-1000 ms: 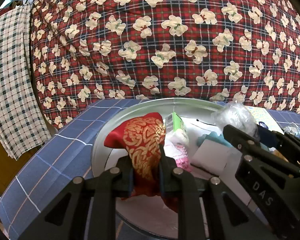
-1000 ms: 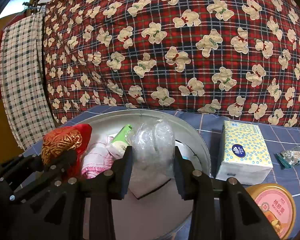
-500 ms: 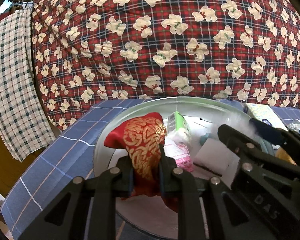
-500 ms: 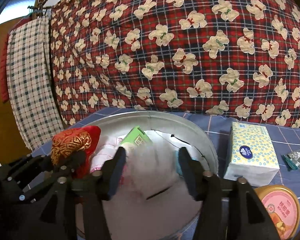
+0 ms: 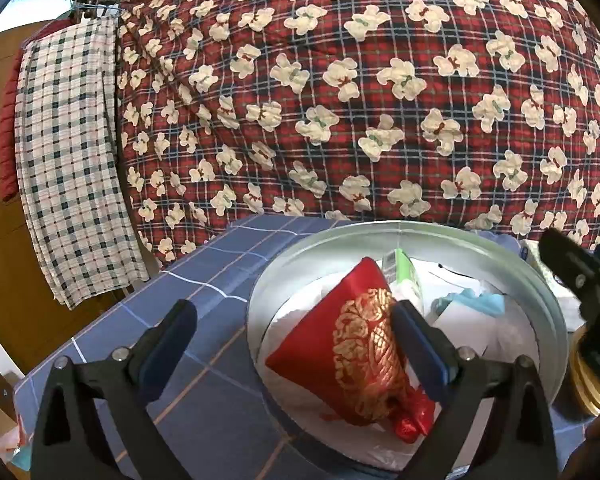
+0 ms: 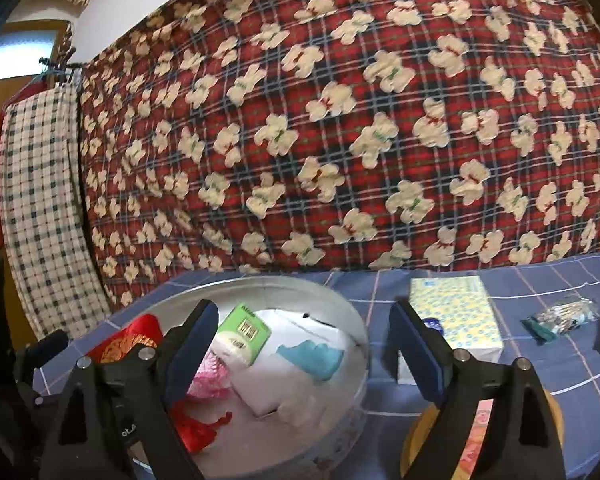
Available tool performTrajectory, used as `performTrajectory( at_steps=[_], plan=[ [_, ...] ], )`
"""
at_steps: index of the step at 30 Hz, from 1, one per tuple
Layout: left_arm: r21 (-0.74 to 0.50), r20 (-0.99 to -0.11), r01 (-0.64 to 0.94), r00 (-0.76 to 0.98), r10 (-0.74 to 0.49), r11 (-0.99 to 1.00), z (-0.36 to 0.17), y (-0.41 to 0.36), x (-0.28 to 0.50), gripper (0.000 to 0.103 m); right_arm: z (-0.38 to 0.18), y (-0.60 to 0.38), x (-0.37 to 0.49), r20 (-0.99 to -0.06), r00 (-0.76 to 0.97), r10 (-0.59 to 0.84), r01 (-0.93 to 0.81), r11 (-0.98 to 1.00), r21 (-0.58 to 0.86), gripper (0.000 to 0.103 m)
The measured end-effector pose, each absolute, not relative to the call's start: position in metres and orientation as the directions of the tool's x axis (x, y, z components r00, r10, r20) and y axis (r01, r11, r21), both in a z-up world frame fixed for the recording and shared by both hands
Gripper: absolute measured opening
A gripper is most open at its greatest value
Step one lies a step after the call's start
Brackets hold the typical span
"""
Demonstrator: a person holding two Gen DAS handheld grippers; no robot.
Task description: Organize soft objects
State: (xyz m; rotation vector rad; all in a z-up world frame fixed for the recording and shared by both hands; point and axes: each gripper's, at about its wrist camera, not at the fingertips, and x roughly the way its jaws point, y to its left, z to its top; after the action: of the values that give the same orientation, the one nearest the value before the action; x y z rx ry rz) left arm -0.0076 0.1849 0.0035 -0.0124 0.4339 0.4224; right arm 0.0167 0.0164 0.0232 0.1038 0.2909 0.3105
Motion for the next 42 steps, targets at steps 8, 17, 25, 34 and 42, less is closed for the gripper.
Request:
performTrajectory(
  at_steps=[8,17,25,34,42],
  plan=[
    [0.051,-0.408,-0.407,0.825,0.391,0.912,0.004,0.184,-0.011,0.099,0.021,0.018,0.014,-0.264,0.919,0.293,-0.275,0.956,0.102,0.09],
    [0.066,-0.394,-0.39,0.836,0.383,0.919,0.005,0.173,-0.015,0.1,0.021,0.011,0.007,-0.232,0.943,0.238,-0.234,0.971,0.042,0.09],
    [0.05,-0.393,-0.379,0.843,0.367,0.924,0.006,0.163,-0.019,0.1,0.019,-0.021,0.004,-0.252,0.943,0.218,-0.214,0.976,0.043,0.09],
    [0.073,-0.366,-0.338,0.866,0.341,0.938,0.009,0.135,-0.027,0.1,0.021,-0.053,-0.003,-0.236,0.958,0.166,-0.166,0.986,0.02,0.09],
    [0.059,-0.352,-0.287,0.89,0.289,0.956,0.011,0.112,-0.033,0.1,0.022,-0.081,-0.006,-0.238,0.962,0.132,-0.135,0.991,0.006,0.09]
  ],
)
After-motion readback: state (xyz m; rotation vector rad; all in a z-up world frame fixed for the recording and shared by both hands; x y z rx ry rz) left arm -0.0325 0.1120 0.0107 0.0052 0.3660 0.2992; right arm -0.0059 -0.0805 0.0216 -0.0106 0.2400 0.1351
